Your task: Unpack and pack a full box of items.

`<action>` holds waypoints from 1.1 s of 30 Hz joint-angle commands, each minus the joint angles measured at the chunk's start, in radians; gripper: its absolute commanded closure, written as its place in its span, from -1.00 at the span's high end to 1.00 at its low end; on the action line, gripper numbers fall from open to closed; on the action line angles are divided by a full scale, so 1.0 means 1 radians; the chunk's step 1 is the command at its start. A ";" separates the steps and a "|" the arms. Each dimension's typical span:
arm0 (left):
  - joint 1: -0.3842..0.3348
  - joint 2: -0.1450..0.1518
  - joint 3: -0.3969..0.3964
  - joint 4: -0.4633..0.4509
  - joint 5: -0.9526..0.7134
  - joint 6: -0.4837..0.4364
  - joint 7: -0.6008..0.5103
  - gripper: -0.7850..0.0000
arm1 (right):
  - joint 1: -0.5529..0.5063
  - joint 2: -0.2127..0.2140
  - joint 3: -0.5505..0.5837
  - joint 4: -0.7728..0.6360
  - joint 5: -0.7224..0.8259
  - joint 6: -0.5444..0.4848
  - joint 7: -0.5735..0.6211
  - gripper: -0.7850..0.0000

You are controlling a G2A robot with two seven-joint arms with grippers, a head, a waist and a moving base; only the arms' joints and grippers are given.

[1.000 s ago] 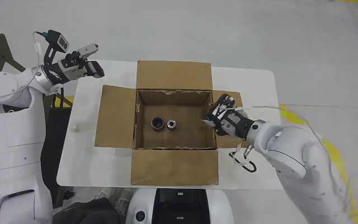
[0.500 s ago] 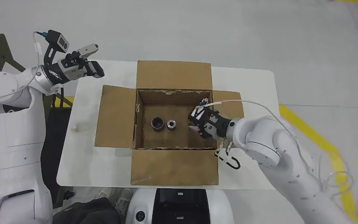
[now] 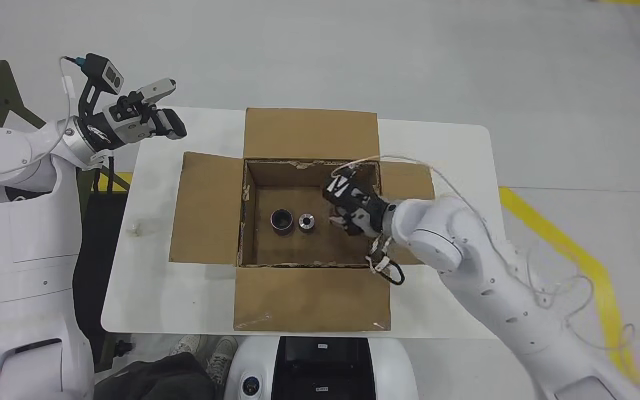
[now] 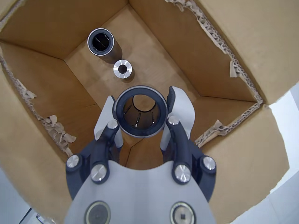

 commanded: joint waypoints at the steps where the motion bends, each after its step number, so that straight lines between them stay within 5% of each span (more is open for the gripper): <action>1: 0.000 0.000 0.000 0.000 0.000 0.000 0.000 1.00 | 0.015 -0.006 -0.017 0.021 -0.016 0.011 -0.002 -1.00; 25: 0.000 0.000 0.000 0.000 0.000 0.000 0.000 1.00 | 0.089 -0.078 -0.156 0.247 -0.037 0.076 -0.064 -1.00; 33: 0.000 0.000 0.000 0.000 0.000 0.000 0.000 1.00 | 0.097 -0.093 -0.169 0.286 -0.041 0.078 -0.061 -0.22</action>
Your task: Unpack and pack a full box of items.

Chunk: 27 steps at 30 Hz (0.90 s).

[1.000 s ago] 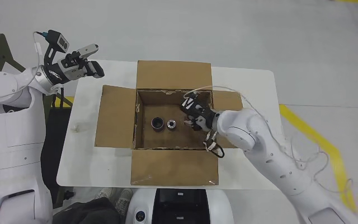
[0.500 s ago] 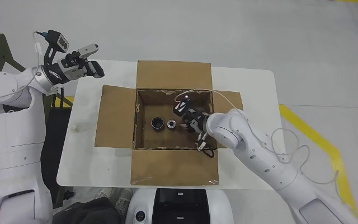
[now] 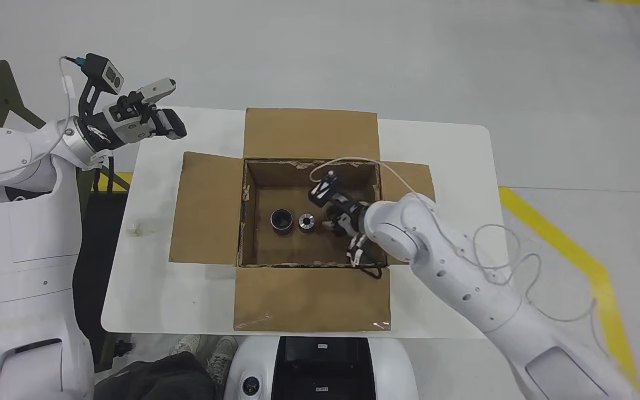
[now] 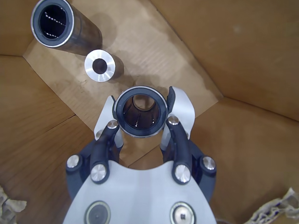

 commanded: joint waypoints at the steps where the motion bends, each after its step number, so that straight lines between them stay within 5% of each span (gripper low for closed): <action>1: 0.000 0.000 0.000 0.000 0.000 0.000 0.000 1.00 | 0.001 -0.003 -0.002 0.008 -0.001 0.000 0.001 -0.14; 8: 0.000 0.000 0.000 0.000 0.000 0.000 0.000 1.00 | 0.002 -0.012 0.000 0.019 -0.003 0.001 0.005 0.97; 27: 0.000 0.000 0.000 0.000 0.000 0.000 0.000 1.00 | -0.148 0.033 0.183 -0.309 0.061 -0.046 0.033 1.00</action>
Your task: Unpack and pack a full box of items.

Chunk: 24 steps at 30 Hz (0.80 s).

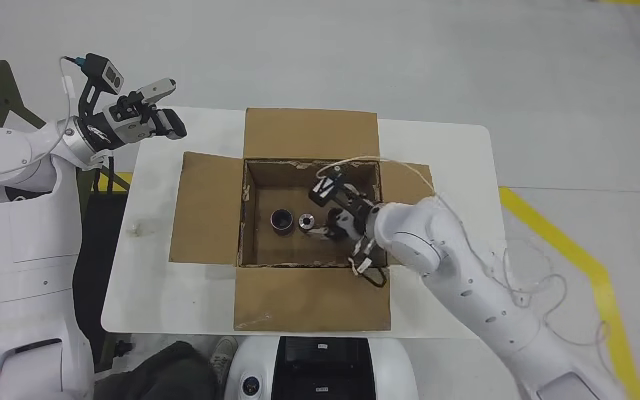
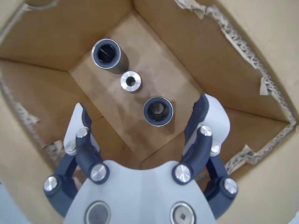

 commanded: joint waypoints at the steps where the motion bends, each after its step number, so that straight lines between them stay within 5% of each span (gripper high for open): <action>1: 0.000 0.000 0.000 0.000 0.000 0.000 0.000 1.00 | -0.025 0.006 0.035 -0.038 0.051 -0.005 0.002 1.00; 11: 0.000 0.000 0.000 0.000 0.000 0.000 0.000 1.00 | -0.142 0.041 0.228 -0.149 0.338 -0.077 0.052 1.00; 24: 0.000 0.000 0.000 0.000 0.000 0.000 0.000 1.00 | -0.255 0.083 0.497 -0.081 0.829 -0.128 0.134 1.00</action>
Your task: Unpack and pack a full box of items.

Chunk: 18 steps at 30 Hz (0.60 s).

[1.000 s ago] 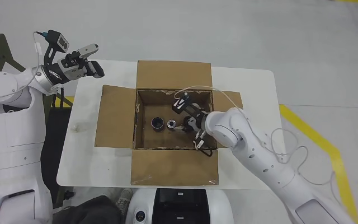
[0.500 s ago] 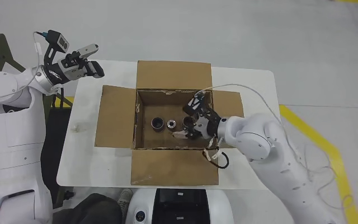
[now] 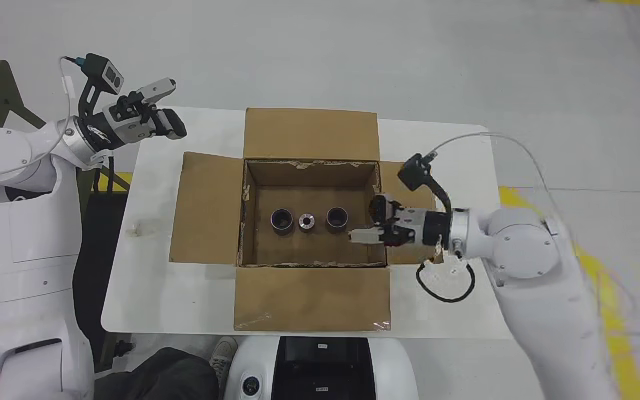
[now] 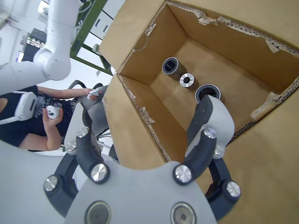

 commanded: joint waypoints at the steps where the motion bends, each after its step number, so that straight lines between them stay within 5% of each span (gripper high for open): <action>1: 0.000 0.000 0.000 0.000 0.000 0.000 0.000 1.00 | -0.017 0.007 0.042 0.007 0.055 -0.010 0.016 1.00; 18: 0.000 0.000 0.000 0.000 0.000 0.000 0.000 1.00 | -0.152 0.046 0.263 0.145 0.278 -0.068 0.047 1.00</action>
